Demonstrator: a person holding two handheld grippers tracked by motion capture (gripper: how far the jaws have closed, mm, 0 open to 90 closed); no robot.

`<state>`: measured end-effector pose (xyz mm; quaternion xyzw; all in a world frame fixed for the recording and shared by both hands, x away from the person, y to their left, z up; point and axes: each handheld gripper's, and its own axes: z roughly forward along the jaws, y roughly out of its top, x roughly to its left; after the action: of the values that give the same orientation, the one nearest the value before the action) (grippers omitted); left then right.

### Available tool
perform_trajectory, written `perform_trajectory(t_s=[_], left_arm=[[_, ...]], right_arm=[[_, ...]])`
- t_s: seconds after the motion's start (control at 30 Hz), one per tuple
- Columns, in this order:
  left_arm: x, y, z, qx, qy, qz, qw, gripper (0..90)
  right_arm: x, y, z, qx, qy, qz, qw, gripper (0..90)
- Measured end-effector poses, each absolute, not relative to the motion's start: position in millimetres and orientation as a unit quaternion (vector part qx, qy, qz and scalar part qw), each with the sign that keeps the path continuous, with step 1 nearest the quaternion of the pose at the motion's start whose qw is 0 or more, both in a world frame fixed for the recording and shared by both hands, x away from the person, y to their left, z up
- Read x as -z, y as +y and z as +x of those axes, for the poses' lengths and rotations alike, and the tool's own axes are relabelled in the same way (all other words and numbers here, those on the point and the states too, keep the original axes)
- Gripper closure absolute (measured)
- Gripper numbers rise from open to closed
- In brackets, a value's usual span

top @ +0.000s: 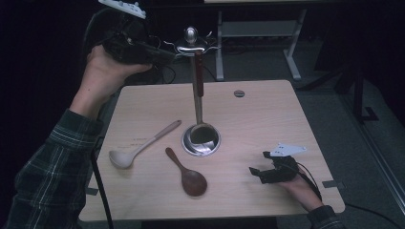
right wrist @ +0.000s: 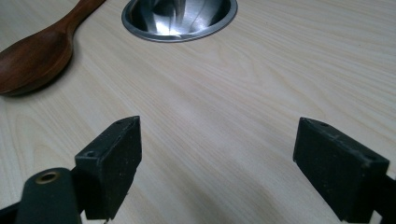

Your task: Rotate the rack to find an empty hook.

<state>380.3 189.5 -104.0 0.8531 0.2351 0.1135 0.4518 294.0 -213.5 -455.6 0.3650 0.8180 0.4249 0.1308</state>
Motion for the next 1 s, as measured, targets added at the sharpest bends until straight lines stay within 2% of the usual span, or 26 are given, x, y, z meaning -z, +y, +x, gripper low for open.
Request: perform_trajectory(t_s=[1.0], left_arm=[[111, 208, 431, -0.152, 0.296, 0.820, 0.466, 89.9]], right_arm=[[456, -214, 294, -0.425, 0.819, 0.365, 0.126, 15.0]])
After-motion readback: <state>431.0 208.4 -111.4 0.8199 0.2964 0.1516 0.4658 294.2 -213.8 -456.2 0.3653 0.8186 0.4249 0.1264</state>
